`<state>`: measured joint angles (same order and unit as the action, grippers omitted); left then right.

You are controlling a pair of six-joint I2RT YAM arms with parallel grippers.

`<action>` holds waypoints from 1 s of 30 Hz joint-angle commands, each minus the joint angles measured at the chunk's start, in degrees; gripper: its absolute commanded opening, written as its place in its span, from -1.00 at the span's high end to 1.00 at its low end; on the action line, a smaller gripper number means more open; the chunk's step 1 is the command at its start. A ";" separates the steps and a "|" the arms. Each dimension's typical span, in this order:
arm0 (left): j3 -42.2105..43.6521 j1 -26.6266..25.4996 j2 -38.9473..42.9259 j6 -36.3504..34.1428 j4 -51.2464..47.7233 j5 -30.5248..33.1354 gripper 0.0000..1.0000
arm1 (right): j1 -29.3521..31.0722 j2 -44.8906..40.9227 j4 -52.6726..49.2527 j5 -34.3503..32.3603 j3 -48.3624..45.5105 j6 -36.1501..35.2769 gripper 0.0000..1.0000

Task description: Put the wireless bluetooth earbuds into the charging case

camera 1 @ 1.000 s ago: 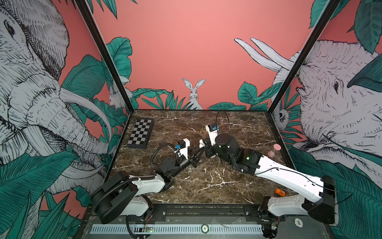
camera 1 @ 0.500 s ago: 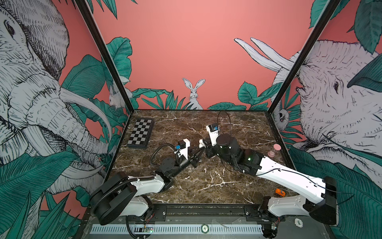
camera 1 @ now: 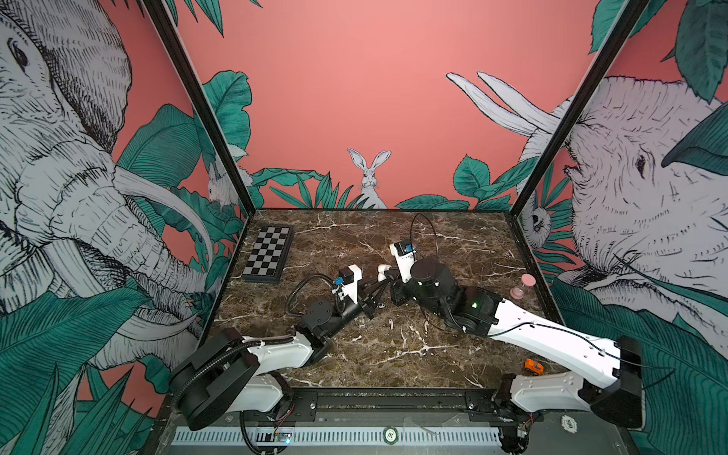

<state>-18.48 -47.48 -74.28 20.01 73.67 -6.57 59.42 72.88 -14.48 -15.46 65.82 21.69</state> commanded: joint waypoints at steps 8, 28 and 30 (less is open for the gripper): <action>-0.37 0.21 3.36 -1.90 6.72 -1.39 1.00 | 0.08 -0.47 -5.03 -1.59 -0.88 0.33 0.86; -0.06 -1.21 6.78 -6.48 6.67 -4.74 1.00 | -0.09 -1.47 -7.89 -0.55 2.05 1.86 0.84; 0.03 -1.21 7.10 -6.56 6.71 -4.61 1.00 | -0.05 -1.67 -7.96 -0.32 2.27 2.04 0.84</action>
<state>-18.20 -48.14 -70.59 14.55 72.95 -9.19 59.96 71.18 -17.34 -13.58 67.92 23.20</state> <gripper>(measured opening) 0.224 0.085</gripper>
